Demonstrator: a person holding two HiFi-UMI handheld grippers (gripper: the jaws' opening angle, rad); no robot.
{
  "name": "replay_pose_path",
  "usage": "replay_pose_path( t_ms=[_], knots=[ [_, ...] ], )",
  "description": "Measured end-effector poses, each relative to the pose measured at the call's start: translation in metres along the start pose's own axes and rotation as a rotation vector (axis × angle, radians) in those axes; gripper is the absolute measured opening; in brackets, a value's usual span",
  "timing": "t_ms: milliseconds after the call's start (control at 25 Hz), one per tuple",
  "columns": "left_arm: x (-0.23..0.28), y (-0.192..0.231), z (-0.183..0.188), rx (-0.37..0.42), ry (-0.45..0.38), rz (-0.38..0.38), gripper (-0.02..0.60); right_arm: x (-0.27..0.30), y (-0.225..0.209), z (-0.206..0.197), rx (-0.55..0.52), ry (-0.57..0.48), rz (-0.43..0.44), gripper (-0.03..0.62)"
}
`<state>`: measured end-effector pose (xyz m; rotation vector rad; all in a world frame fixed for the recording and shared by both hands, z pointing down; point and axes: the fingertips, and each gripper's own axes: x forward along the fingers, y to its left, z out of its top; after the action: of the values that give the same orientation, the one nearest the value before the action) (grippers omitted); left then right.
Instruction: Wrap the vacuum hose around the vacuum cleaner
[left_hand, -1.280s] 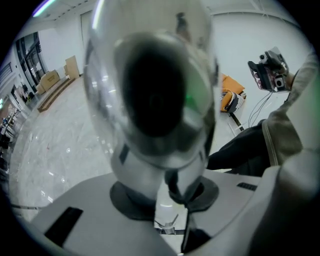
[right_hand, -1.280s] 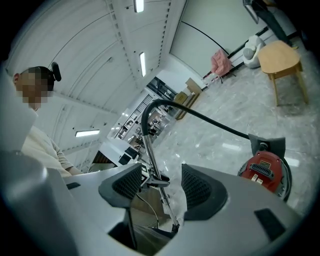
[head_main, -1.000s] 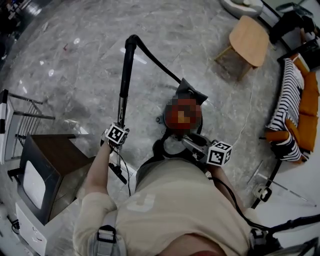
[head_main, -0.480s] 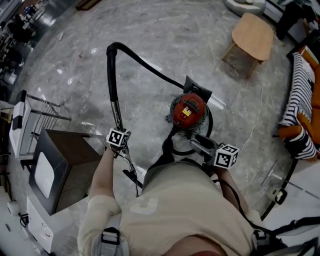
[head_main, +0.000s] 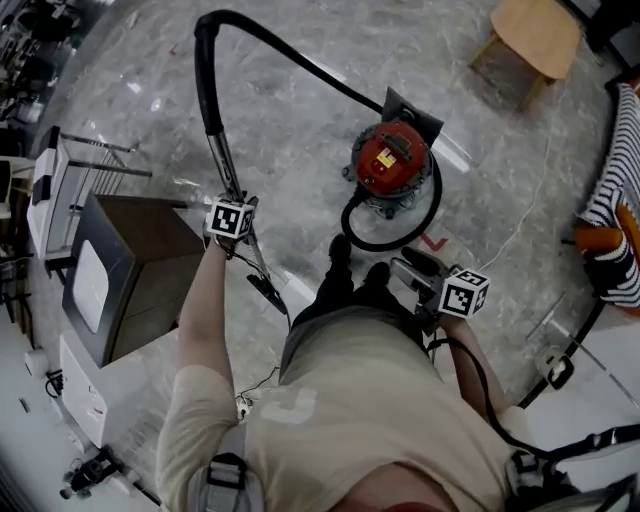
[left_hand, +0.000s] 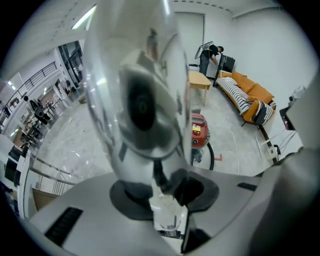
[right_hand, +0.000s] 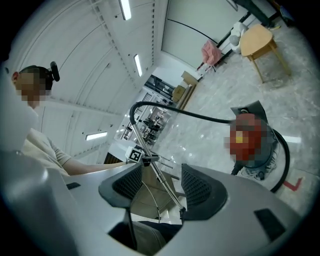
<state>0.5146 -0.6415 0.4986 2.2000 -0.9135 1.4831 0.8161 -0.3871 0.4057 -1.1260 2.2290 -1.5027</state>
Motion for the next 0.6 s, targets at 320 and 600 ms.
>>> replay_pose_path(
  t_ms=[320,600],
  knots=[
    [-0.015,0.016,0.008,-0.099,-0.12,0.073,0.115,0.031,0.025,-0.032,-0.019,0.026,-0.013,0.247],
    [-0.001,0.038,-0.009,-0.286,-0.26,0.006,0.117,0.068,0.063,-0.07,-0.049,-0.019,-0.131,0.247]
  ],
)
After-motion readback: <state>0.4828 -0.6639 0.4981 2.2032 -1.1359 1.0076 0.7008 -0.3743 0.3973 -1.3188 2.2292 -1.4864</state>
